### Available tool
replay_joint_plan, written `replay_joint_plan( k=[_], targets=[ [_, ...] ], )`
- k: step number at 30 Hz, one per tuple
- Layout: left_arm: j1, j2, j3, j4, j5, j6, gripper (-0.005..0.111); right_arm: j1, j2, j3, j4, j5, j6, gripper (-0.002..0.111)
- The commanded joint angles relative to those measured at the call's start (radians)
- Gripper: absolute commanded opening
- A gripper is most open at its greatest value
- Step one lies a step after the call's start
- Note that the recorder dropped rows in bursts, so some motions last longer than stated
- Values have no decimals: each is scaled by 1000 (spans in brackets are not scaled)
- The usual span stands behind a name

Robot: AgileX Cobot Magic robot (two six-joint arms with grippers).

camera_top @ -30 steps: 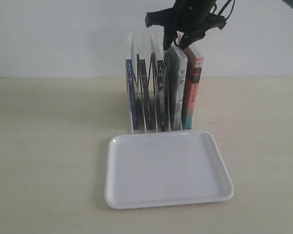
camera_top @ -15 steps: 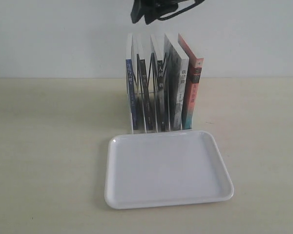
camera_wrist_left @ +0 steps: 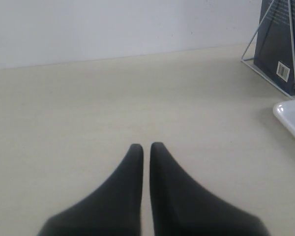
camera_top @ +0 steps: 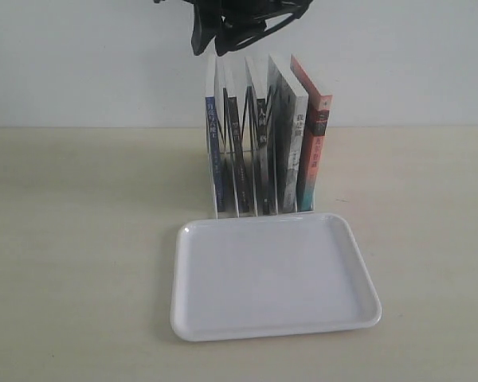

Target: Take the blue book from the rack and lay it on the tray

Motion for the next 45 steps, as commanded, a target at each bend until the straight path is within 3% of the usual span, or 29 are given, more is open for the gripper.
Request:
replay_joint_plan(
  k=[1, 5, 10, 45],
  targets=[
    [2, -3, -3, -2, -13, 4, 5, 1, 22, -2, -2, -5, 10, 30],
    [2, -3, -3, -2, -13, 4, 5, 1, 52, -2, 20, -5, 10, 30],
    [2, -3, -3, -2, -13, 4, 5, 1, 74, -2, 34, -5, 9, 49],
    [2, -3, -3, -2, -13, 4, 5, 1, 183, -2, -90, -129, 92, 43]
  ],
)
